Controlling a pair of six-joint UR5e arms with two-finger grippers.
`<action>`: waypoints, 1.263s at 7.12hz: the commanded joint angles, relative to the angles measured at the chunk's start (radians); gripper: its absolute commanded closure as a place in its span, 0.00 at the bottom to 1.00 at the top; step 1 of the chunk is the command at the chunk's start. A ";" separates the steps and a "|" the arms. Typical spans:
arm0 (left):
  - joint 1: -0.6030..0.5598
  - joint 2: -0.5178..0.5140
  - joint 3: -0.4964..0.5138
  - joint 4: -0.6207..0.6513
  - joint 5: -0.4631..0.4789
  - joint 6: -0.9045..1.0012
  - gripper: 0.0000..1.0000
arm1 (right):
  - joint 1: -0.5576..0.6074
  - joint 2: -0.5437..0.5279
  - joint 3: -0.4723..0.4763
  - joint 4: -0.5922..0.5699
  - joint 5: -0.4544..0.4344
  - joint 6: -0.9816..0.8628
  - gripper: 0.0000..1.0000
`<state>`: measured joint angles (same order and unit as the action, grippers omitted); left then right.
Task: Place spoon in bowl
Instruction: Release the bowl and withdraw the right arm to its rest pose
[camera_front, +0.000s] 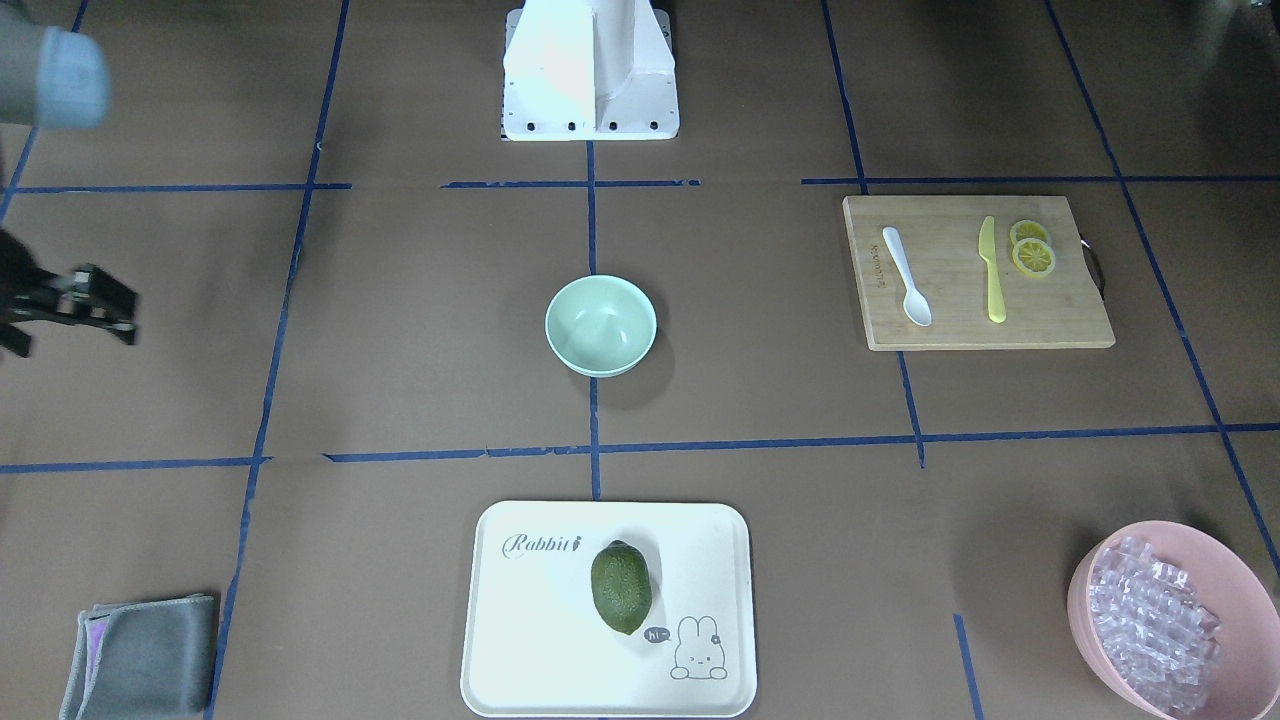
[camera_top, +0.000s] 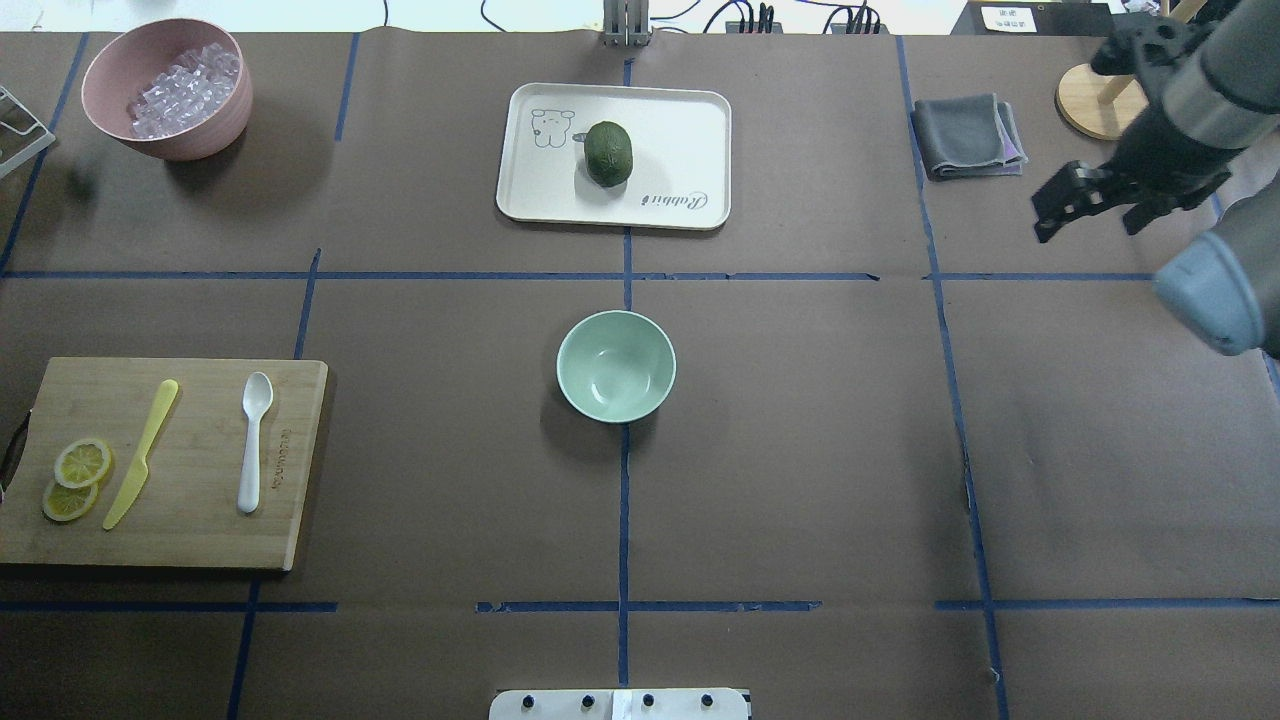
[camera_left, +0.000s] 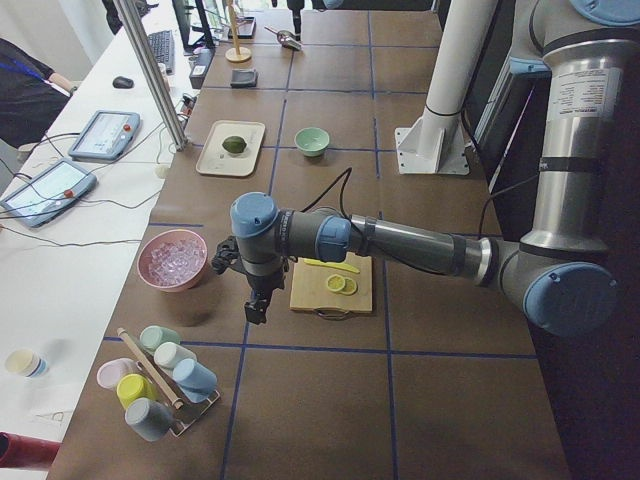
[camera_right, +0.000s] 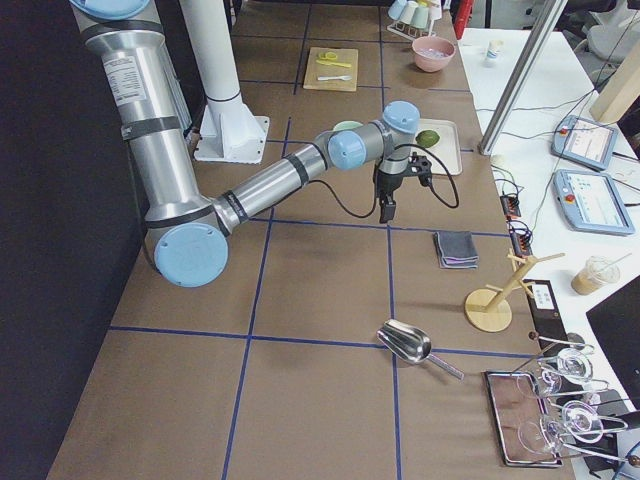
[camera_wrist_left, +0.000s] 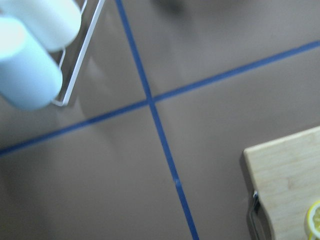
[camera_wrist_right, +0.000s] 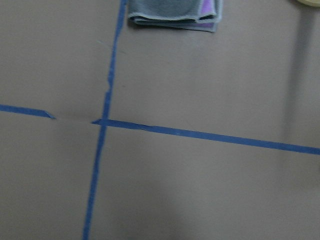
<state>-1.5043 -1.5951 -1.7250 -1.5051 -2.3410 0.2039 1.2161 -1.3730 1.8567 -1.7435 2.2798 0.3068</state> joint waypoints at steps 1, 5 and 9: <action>0.003 -0.012 0.001 -0.012 -0.066 -0.035 0.00 | 0.173 -0.171 0.004 0.001 0.032 -0.338 0.00; 0.226 -0.008 -0.031 -0.184 -0.077 -0.391 0.00 | 0.290 -0.317 0.013 0.005 0.020 -0.517 0.00; 0.565 0.003 -0.074 -0.497 0.162 -1.064 0.00 | 0.289 -0.319 0.015 0.005 0.021 -0.517 0.00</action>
<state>-1.0403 -1.5930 -1.7744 -1.9629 -2.2426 -0.7102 1.5048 -1.6922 1.8709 -1.7380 2.3009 -0.2101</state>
